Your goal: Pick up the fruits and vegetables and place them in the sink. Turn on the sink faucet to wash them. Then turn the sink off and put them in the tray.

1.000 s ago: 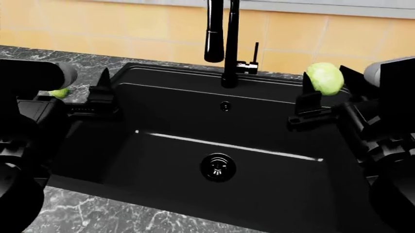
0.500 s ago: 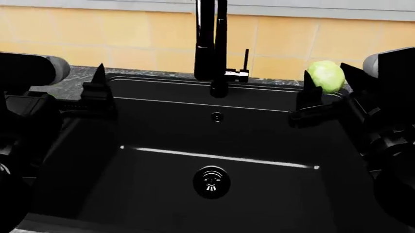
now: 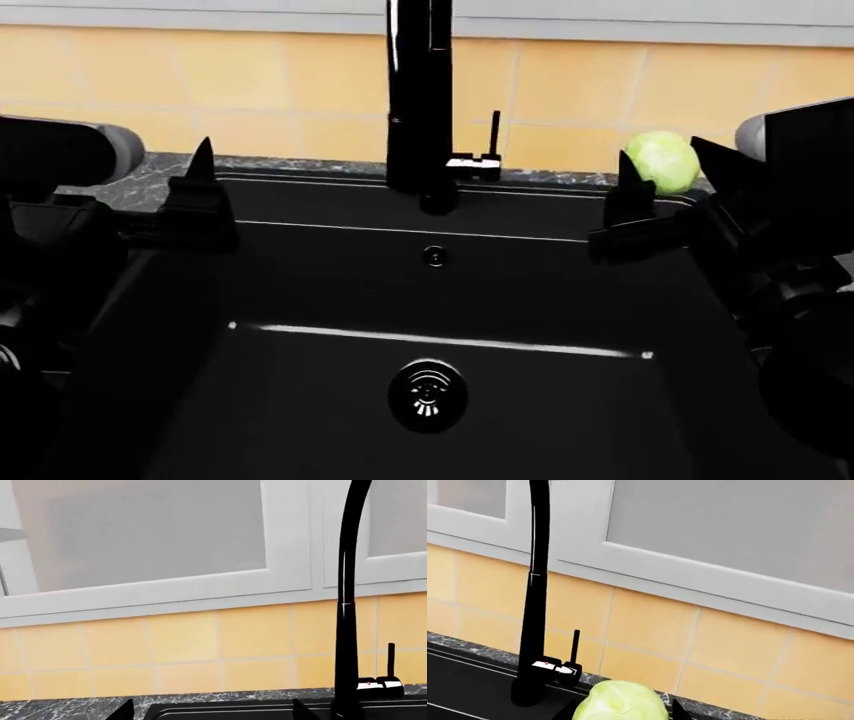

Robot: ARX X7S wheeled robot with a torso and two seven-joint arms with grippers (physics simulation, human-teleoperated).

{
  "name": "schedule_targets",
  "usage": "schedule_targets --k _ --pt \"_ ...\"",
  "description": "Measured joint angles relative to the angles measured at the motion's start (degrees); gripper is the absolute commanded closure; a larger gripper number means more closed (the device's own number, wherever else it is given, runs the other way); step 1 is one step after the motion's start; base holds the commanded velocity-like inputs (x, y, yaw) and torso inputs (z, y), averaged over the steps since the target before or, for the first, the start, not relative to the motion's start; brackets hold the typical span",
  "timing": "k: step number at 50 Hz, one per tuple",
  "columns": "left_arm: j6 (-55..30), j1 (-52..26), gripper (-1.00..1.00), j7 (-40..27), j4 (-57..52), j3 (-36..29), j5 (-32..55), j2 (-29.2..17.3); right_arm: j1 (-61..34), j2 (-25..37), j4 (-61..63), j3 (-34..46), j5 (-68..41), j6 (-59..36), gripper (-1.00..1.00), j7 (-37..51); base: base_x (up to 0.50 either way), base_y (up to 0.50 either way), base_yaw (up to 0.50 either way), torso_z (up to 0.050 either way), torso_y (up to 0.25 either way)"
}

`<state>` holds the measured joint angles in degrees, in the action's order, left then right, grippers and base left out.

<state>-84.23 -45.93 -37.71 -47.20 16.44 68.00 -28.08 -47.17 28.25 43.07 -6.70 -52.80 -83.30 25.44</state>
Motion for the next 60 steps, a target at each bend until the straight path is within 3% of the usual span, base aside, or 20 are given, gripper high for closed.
schedule_targets --k 24,39,60 --pt "3.22 1.82 -1.00 -0.67 0.29 -1.69 0.56 -1.75 1.63 1.08 -2.10 2.62 0.91 4.07 1.00 0.27 0.20 0.28 0.00 0.000 0.000" --pt "5.56 3.21 -1.00 -0.12 0.73 -3.18 -0.85 -2.71 2.94 0.78 -4.06 5.86 2.03 7.32 1.00 -0.85 0.00 0.00 0.00 0.000 0.000" --pt "8.20 5.37 -1.00 0.48 1.01 -4.93 -2.54 -3.59 4.16 -0.40 -13.89 20.44 4.03 9.80 1.00 -9.44 0.00 0.00 0.00 0.000 0.000"
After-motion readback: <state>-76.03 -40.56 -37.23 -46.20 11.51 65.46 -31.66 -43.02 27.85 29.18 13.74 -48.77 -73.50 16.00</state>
